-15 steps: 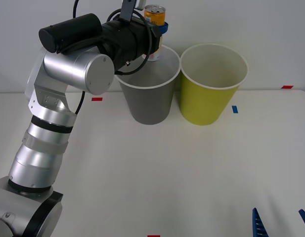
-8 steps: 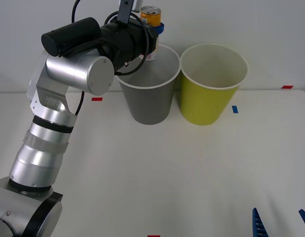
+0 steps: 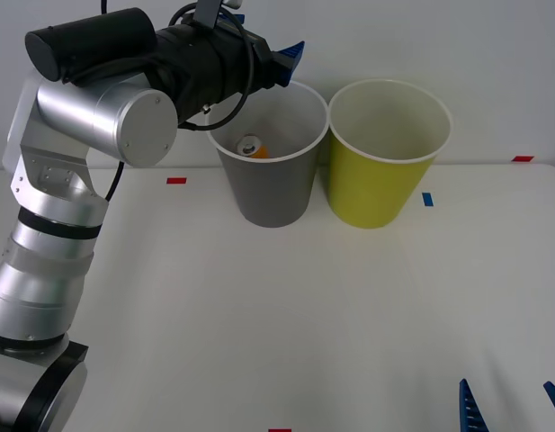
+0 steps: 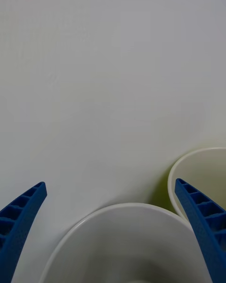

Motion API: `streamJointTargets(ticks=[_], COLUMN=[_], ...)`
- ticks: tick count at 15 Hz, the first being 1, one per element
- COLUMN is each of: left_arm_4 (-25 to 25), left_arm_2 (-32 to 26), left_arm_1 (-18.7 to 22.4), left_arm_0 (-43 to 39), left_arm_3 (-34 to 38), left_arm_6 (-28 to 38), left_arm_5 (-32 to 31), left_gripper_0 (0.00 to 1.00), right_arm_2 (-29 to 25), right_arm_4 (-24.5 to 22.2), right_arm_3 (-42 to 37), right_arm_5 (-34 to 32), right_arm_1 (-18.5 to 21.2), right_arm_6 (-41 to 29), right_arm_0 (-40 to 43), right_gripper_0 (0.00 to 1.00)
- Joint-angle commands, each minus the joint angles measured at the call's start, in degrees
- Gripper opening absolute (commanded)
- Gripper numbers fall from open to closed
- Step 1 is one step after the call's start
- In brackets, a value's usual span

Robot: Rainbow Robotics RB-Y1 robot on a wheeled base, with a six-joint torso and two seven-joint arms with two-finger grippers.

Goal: Put cans in the gray bin and PET bottles in the light green bin.

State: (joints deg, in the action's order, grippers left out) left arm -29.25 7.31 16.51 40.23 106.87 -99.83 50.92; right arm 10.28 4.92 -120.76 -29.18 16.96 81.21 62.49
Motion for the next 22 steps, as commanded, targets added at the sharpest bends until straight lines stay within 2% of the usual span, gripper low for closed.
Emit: streamJointTargets(ticks=[1, 5, 10, 16, 22], left_arm_4=[-0.19, -0.19, 0.86, 0.43, 0.6], left_arm_2=[-0.63, -2.13, -2.13, -0.9, -0.28], left_arm_1=[3.97, 7.57, 8.72, 8.63, 8.63], left_arm_0=[-7.35, -21.07, -36.53, -50.24, -58.24], left_arm_3=[10.55, 24.17, 34.37, 38.59, 40.52], left_arm_6=[0.68, 0.77, 0.77, 0.86, 0.95], left_arm_5=[1.63, 1.63, 1.63, 1.63, 1.63], left_gripper_0=[1.0, 1.0, 1.0, 1.0, 1.0], right_arm_2=[0.0, 0.0, 0.0, 0.0, 0.0], right_arm_4=[0.0, 0.0, 0.0, 0.0, 0.0], right_arm_3=[0.0, 0.0, 0.0, 0.0, 0.0], right_arm_5=[0.0, 0.0, 0.0, 0.0, 0.0], right_arm_1=[0.0, 0.0, 0.0, 0.0, 0.0], right_arm_6=[0.0, 0.0, 0.0, 0.0, 0.0], right_arm_0=[0.0, 0.0, 0.0, 0.0, 0.0], right_gripper_0=[1.0, 1.0, 1.0, 1.0, 1.0])
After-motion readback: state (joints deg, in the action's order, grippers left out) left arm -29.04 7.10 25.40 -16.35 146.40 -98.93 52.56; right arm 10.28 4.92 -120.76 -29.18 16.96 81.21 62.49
